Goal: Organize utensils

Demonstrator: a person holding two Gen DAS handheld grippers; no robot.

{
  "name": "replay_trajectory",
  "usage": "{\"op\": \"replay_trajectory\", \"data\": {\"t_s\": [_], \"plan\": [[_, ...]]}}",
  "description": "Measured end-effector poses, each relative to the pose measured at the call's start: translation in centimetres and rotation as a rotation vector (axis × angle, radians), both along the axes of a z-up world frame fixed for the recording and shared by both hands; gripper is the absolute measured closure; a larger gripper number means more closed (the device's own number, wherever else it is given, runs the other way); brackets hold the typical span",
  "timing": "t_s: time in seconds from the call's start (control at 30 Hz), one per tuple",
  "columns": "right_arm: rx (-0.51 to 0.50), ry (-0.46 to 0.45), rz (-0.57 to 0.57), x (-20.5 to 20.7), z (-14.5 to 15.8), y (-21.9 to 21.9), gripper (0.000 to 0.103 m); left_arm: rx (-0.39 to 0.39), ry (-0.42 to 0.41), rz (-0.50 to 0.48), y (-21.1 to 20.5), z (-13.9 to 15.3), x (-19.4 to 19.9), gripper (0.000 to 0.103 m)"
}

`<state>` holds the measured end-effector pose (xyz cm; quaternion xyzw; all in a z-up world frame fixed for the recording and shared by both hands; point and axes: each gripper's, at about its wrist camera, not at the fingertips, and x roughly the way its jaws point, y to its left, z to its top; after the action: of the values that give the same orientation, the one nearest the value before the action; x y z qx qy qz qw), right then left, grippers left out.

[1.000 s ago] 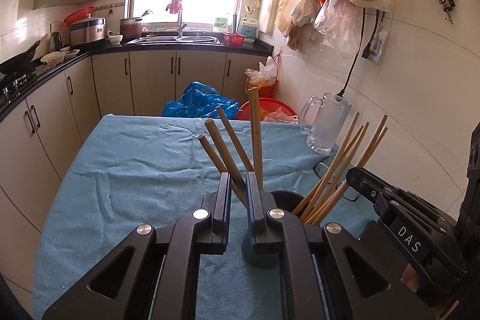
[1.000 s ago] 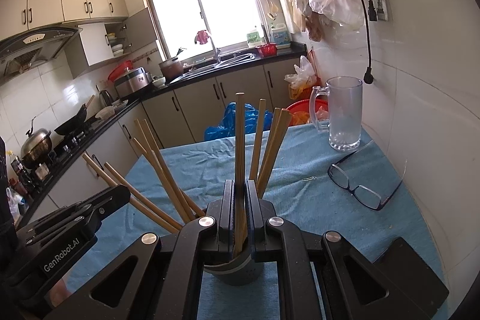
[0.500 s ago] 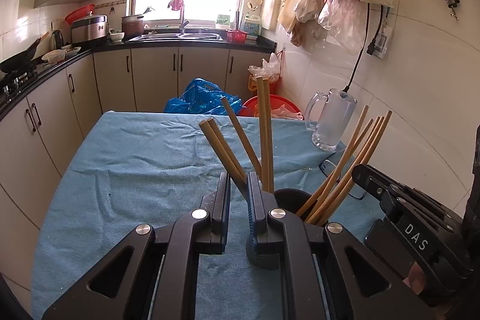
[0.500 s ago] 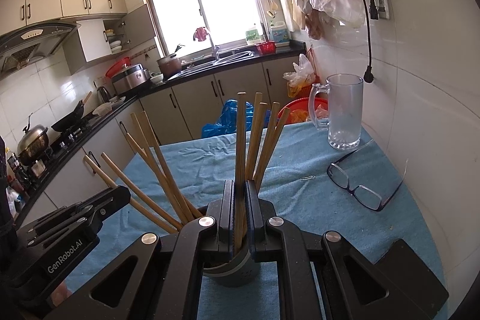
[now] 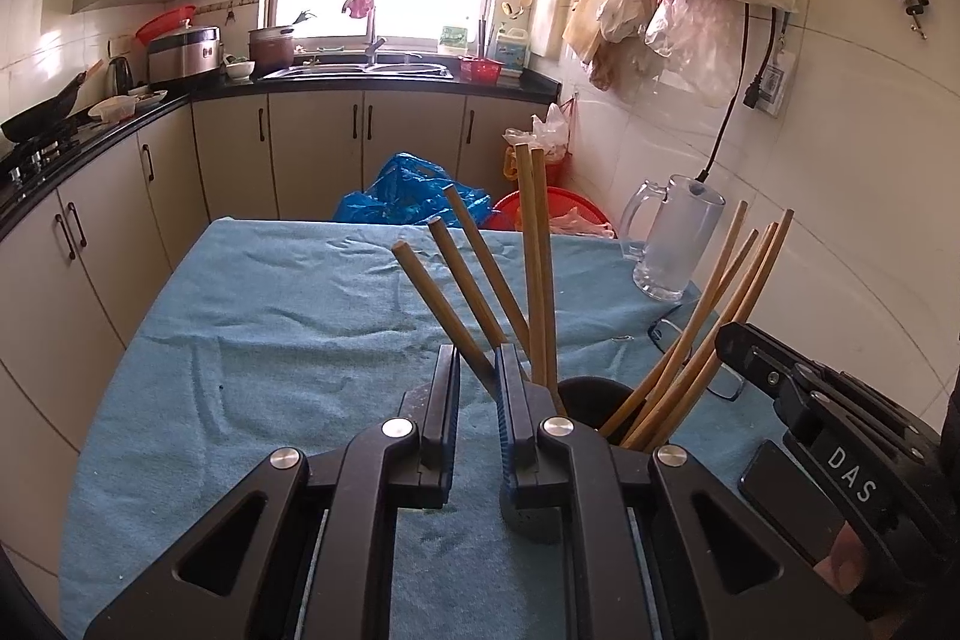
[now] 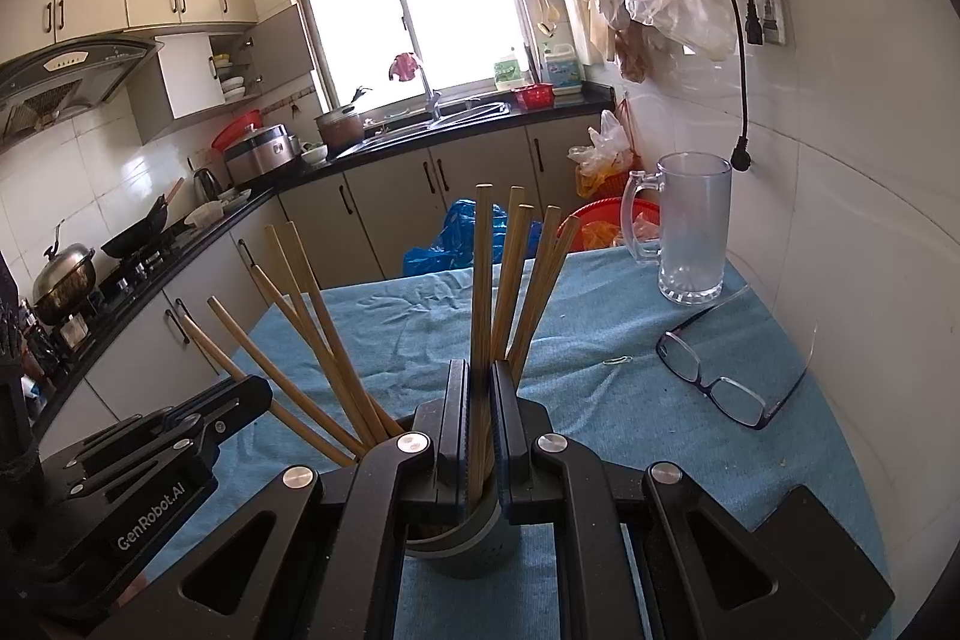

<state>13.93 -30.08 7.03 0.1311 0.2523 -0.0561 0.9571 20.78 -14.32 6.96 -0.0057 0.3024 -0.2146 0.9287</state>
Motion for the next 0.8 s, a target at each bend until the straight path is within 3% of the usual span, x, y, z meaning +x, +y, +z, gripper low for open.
{"op": "replay_trajectory", "data": {"t_s": [0.4,0.6,0.7,0.8], "plan": [[-0.008,-0.010,-0.007,0.0,0.6,-0.3,0.095,-0.003,-0.010,0.009,0.0,0.0,0.2,0.083],[-0.012,-0.024,-0.013,-0.4,1.2,-0.6,0.094,-0.003,-0.024,0.034,0.2,0.3,0.1,0.066],[-0.017,-0.027,-0.017,-0.7,1.4,-0.6,0.089,0.000,-0.034,0.045,0.4,0.5,0.0,0.062],[-0.016,-0.030,-0.028,-0.9,1.6,-0.7,0.073,0.002,-0.046,0.062,0.6,0.7,-0.2,0.053]]}}
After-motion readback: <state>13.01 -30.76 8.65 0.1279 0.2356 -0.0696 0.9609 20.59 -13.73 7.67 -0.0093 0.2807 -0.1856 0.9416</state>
